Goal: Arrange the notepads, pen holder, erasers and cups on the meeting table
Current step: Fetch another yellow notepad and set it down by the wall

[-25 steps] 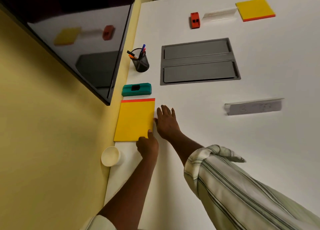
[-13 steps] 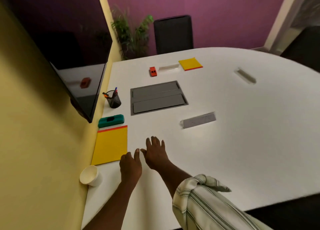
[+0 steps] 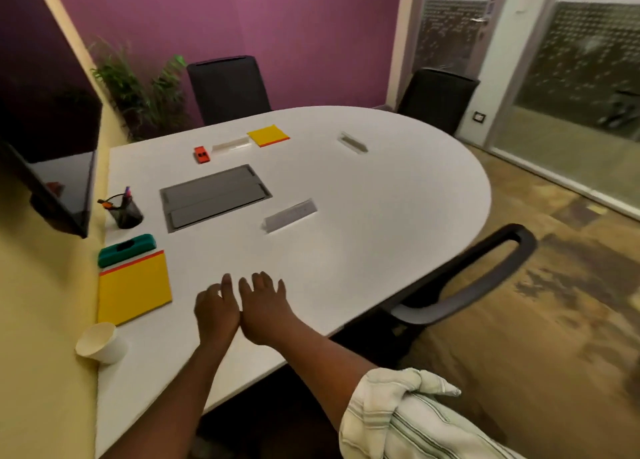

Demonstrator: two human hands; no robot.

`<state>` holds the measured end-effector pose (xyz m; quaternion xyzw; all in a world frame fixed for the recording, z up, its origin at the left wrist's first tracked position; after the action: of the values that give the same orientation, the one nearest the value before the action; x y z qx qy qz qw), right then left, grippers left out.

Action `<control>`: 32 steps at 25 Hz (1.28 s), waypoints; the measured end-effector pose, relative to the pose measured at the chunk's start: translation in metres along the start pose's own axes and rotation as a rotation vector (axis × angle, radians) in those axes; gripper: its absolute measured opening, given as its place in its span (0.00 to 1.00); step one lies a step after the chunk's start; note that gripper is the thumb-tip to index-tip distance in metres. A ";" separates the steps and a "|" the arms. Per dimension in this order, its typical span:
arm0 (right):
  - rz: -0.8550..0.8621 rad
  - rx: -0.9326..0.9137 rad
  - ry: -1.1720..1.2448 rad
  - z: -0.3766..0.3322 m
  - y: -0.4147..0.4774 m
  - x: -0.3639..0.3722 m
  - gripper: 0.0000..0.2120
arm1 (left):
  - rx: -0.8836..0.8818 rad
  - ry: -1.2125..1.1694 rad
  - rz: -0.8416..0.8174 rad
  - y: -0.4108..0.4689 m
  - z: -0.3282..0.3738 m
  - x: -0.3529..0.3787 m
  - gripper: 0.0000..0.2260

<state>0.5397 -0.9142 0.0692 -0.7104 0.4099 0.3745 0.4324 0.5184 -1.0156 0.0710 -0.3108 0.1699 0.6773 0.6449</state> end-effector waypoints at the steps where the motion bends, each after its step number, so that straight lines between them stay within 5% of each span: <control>1: 0.007 0.009 -0.004 0.004 -0.013 -0.010 0.36 | 0.027 -0.042 0.008 -0.007 0.013 0.002 0.25; 9: 0.203 0.041 0.034 0.077 -0.140 -0.086 0.35 | 0.203 -0.132 -0.122 -0.088 0.117 0.067 0.27; 21: 0.458 0.175 0.040 0.318 -0.324 -0.156 0.29 | 0.551 -0.095 -0.215 -0.218 0.340 0.271 0.15; 32: 0.527 0.490 0.135 0.561 -0.359 -0.207 0.34 | 0.761 0.056 -0.351 -0.196 0.501 0.476 0.16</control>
<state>0.6863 -0.2399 0.1697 -0.4789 0.6841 0.3160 0.4503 0.6215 -0.3120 0.1748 -0.0927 0.3699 0.4375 0.8143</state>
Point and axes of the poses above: each hand's wrist, its own y-axis towards the middle knuckle, its own x-axis out of the palm, z = x × y, the point moved 7 cm from there along y, towards the middle knuckle, and after that the axes turned 15 degrees about -z, right-handed, at the moved point
